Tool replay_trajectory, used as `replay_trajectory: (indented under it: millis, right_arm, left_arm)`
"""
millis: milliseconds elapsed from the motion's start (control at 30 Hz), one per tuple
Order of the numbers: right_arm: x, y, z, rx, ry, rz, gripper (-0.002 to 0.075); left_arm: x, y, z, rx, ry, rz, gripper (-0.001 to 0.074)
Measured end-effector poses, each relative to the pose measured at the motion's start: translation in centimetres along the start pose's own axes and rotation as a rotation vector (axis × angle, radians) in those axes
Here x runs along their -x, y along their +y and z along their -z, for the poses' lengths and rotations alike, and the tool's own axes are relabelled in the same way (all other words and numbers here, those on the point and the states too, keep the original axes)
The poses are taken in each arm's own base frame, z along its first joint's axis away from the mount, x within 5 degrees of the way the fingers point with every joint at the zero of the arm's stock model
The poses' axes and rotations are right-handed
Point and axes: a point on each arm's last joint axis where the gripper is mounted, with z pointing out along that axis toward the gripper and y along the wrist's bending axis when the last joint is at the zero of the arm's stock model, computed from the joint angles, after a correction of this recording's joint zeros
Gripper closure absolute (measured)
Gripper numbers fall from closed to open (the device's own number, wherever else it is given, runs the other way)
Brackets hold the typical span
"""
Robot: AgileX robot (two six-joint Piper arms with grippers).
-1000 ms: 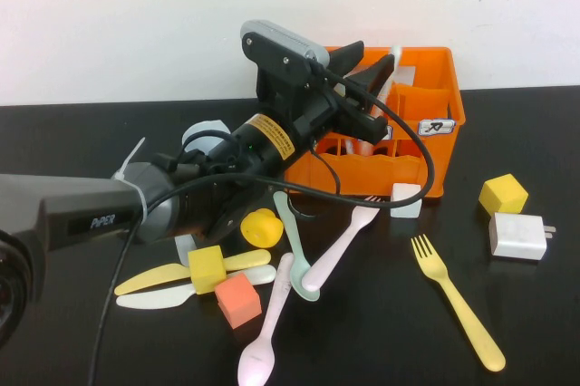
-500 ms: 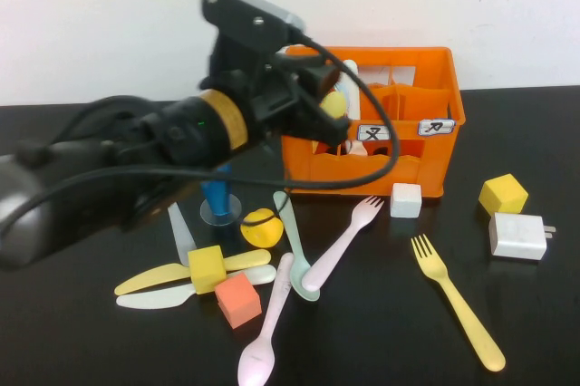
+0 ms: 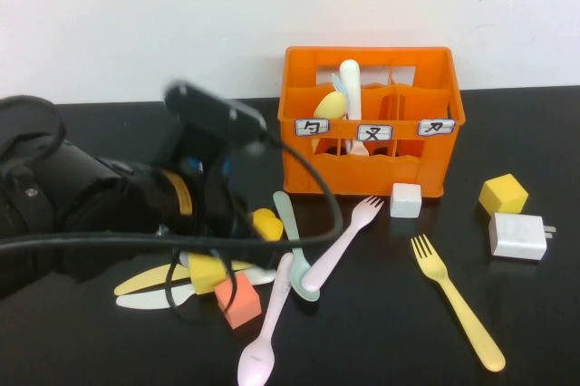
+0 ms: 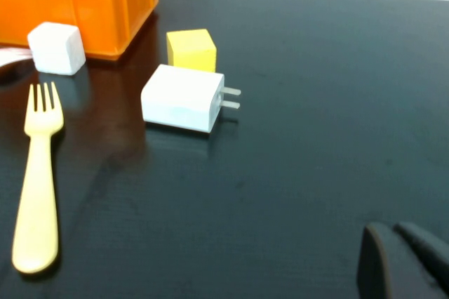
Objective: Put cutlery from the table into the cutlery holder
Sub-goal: Pick up the spoon
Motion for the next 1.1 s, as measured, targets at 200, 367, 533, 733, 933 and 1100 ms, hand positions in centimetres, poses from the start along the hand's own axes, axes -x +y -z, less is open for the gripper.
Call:
replay_trajectory:
  millis: [200, 367, 533, 733, 933, 1100]
  right_arm:
    - [0.0, 0.0, 0.0, 0.000, 0.000, 0.000, 0.0729]
    - [0.0, 0.0, 0.0, 0.000, 0.000, 0.000, 0.0729]
    - [0.0, 0.0, 0.0, 0.000, 0.000, 0.000, 0.0729]
    - [0.0, 0.0, 0.0, 0.000, 0.000, 0.000, 0.0729]
    - [0.0, 0.0, 0.0, 0.000, 0.000, 0.000, 0.0729]
    - [0.0, 0.0, 0.0, 0.000, 0.000, 0.000, 0.0729]
  left_arm:
    - [-2.2, -1.1, 0.3, -0.125, 0.242, -0.051, 0.0735]
    - [-3.0, -2.5, -0.7, -0.187, 0.394, -0.134, 0.0713]
    - [-1.9, -3.7, -2.9, -0.208, 0.496, -0.126, 0.0516]
    - [-1.4, -4.2, -5.8, -0.173, 0.557, -0.093, 0.0353]
    - [-2.2, -3.9, -8.1, -0.099, 0.587, -0.049, 0.0336]
    - [-2.1, -3.3, -9.0, -0.084, 0.560, -0.016, 0.0336]
